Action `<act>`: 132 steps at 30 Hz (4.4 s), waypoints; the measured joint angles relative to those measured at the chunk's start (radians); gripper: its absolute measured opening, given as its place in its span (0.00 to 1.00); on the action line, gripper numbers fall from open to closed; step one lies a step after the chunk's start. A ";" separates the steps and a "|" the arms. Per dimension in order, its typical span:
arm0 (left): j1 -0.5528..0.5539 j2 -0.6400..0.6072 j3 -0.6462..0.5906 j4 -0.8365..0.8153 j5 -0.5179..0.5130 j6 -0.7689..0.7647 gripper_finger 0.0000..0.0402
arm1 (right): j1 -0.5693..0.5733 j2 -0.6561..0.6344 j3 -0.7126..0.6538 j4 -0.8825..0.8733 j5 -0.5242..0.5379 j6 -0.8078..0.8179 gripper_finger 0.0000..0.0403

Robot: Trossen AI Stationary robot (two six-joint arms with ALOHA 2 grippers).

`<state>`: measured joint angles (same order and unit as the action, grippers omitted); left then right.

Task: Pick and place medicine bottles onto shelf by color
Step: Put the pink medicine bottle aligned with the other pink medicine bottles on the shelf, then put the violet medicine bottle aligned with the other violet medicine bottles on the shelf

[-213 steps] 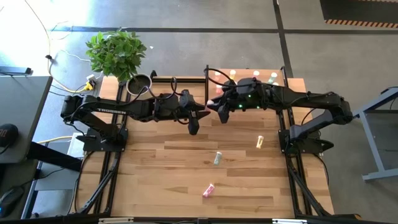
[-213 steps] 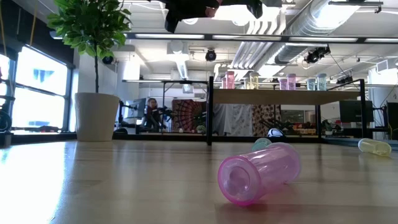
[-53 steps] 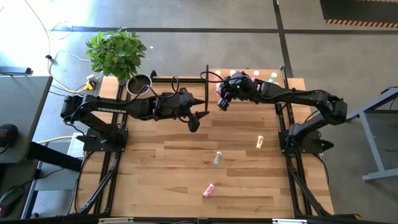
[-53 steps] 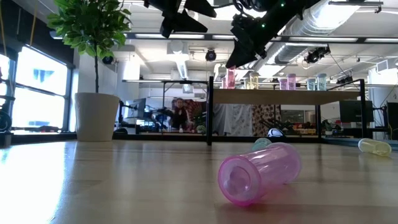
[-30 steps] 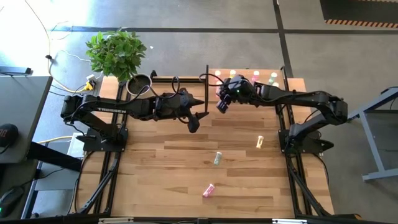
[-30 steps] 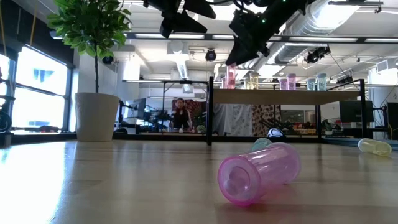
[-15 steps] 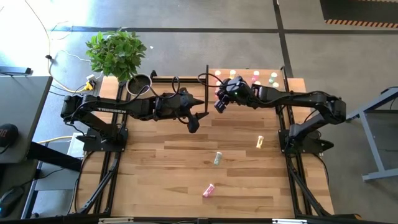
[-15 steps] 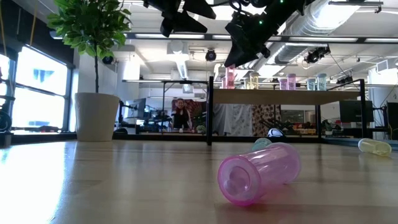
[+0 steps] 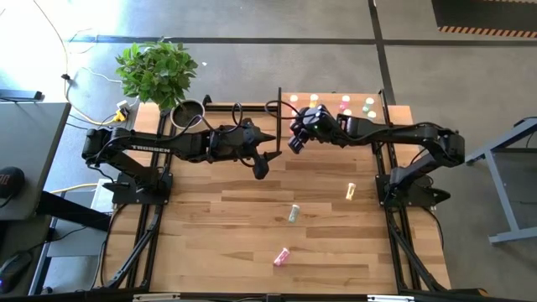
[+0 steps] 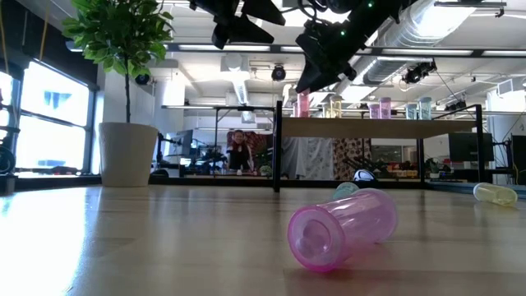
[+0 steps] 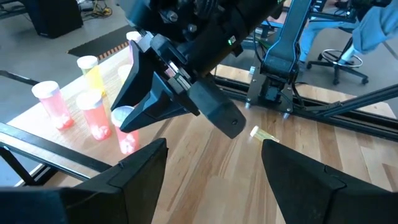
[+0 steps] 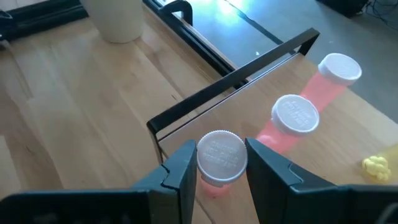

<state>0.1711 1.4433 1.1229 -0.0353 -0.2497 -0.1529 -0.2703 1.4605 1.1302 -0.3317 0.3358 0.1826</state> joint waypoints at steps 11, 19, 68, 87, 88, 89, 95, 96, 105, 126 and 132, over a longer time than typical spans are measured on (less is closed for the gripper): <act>0.000 0.000 0.000 -0.002 0.003 0.000 0.63 | -0.009 0.000 0.000 0.000 0.002 -0.005 0.26; 0.000 0.000 0.000 -0.002 0.004 0.000 0.63 | -0.018 0.000 0.000 0.000 -0.010 -0.004 0.26; -0.044 -0.021 0.000 -0.154 0.004 -0.012 0.63 | 0.145 -0.013 0.225 -0.578 -0.032 0.378 0.42; -0.273 -0.009 0.000 -0.221 0.049 -0.243 0.63 | 0.357 -0.069 0.225 -0.908 0.147 0.876 0.42; -0.290 -0.007 0.000 -0.229 0.037 -0.255 0.63 | 0.357 -0.072 0.225 -0.916 0.141 0.894 0.42; -0.306 -0.003 0.000 -0.228 0.025 -0.266 0.63 | 0.356 -0.074 0.225 -0.917 0.136 0.904 0.42; -0.398 0.037 0.000 -0.212 -0.012 -0.380 0.63 | 0.356 -0.077 0.225 -0.920 0.138 0.915 0.42; -0.414 0.044 0.000 -0.212 -0.022 -0.395 0.63 | 0.356 -0.077 0.225 -0.920 0.146 0.913 0.42; -0.538 0.170 0.000 -0.105 -0.085 -0.502 0.63 | 0.356 -0.077 0.225 -0.920 0.173 0.908 0.42; -0.612 0.566 0.134 0.058 -0.112 -0.617 0.63 | 0.356 -0.076 0.225 -0.912 0.201 0.864 0.42; -0.610 0.627 0.202 -0.058 -0.103 -0.638 0.63 | 0.356 -0.076 0.225 -0.906 0.216 0.864 0.42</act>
<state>-0.4393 2.0698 1.3250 -0.0936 -0.3527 -0.7906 0.0853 1.3842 1.3548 -1.2378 0.5514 1.0463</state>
